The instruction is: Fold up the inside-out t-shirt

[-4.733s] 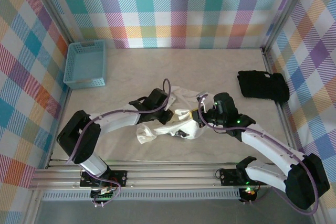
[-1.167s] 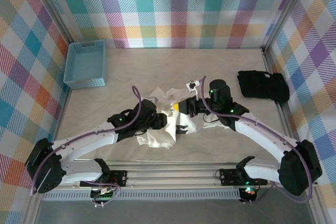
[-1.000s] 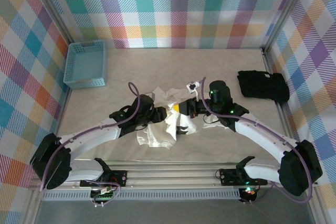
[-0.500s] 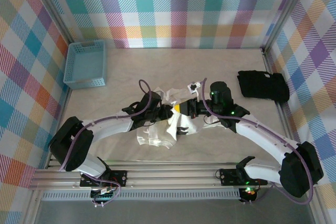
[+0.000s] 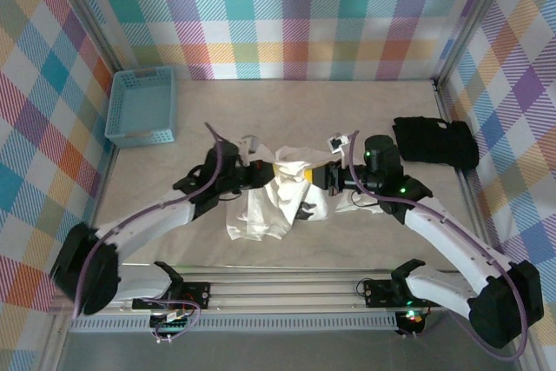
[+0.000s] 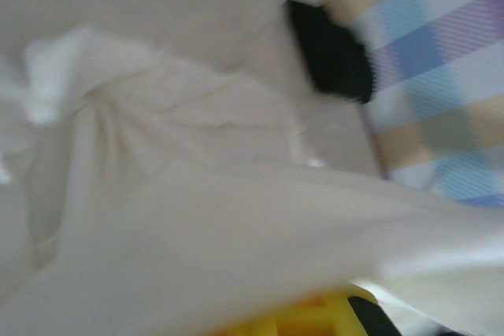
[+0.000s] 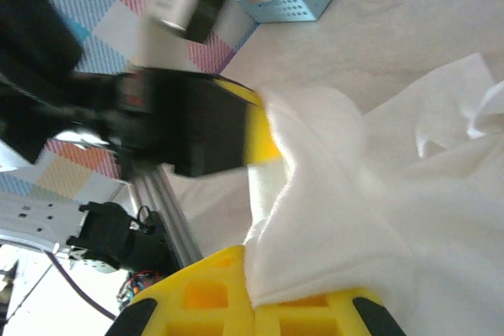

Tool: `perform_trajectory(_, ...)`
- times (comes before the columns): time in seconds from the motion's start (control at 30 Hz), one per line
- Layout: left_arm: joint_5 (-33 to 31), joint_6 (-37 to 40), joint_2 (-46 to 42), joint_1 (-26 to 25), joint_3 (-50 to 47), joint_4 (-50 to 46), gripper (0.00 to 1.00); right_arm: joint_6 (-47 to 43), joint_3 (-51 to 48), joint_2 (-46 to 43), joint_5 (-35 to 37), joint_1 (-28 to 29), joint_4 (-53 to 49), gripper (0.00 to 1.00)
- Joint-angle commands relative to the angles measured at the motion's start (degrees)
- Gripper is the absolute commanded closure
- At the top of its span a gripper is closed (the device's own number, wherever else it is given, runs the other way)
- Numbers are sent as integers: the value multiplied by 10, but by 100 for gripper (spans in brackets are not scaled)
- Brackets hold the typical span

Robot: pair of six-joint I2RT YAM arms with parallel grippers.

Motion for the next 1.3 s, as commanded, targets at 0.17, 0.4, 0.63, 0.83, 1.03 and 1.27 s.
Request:
perform_trajectory(0.17,171,49,-155,29,-31,70,100,-62,49,-7,50,-1,-74,97)
perform_trajectory(0.4,154,104,-186,37,-27,5,100,-63,67,-18,9,-14,-85,100)
perform_trajectory(0.63,88,107,-174,63,-25,-38,100,-71,90,-53,-82,-74,-130,100)
perform_trajectory(0.83,37,137,-117,63,-6,-94,100,13,62,-37,-194,-81,-3,100)
perform_trajectory(1.03,-5,169,-85,49,16,-134,94,84,35,-2,-225,-79,103,100)
perform_trajectory(1.27,-59,226,-138,-4,13,-153,60,95,34,16,-207,-78,109,100)
